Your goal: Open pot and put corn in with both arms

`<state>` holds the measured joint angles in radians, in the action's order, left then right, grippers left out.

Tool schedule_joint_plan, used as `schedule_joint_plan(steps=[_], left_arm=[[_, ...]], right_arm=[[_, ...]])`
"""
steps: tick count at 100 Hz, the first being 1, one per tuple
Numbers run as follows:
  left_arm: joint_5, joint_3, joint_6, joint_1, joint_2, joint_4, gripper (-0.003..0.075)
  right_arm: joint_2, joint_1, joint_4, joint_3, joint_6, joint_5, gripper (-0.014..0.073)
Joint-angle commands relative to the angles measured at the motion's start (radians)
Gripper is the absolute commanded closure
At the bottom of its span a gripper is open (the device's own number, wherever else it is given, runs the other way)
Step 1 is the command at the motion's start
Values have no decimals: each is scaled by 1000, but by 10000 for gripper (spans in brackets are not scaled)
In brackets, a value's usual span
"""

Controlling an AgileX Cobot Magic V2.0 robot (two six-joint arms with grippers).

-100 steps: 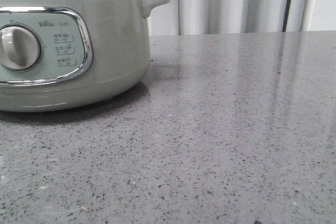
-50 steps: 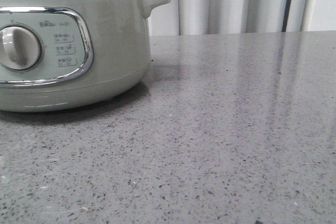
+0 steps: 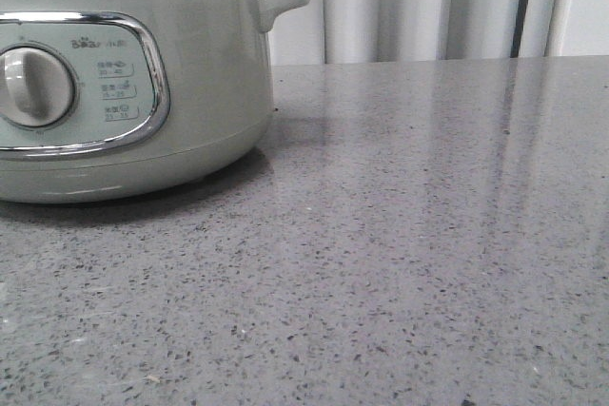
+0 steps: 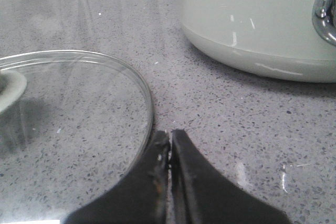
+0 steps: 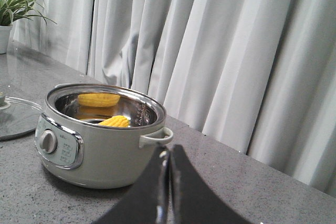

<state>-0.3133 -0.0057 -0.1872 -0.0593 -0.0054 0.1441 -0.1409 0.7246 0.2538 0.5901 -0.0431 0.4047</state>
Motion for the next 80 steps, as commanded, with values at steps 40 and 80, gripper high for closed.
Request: schedule_joint_plan(steps=[40, 80], left_arm=[[48, 28, 11, -9, -28, 0, 741], [48, 28, 11, -9, -28, 4, 741]], right_arm=[[-14, -1, 16, 17, -4, -81, 643], [86, -313, 37, -207, -4, -9, 644]])
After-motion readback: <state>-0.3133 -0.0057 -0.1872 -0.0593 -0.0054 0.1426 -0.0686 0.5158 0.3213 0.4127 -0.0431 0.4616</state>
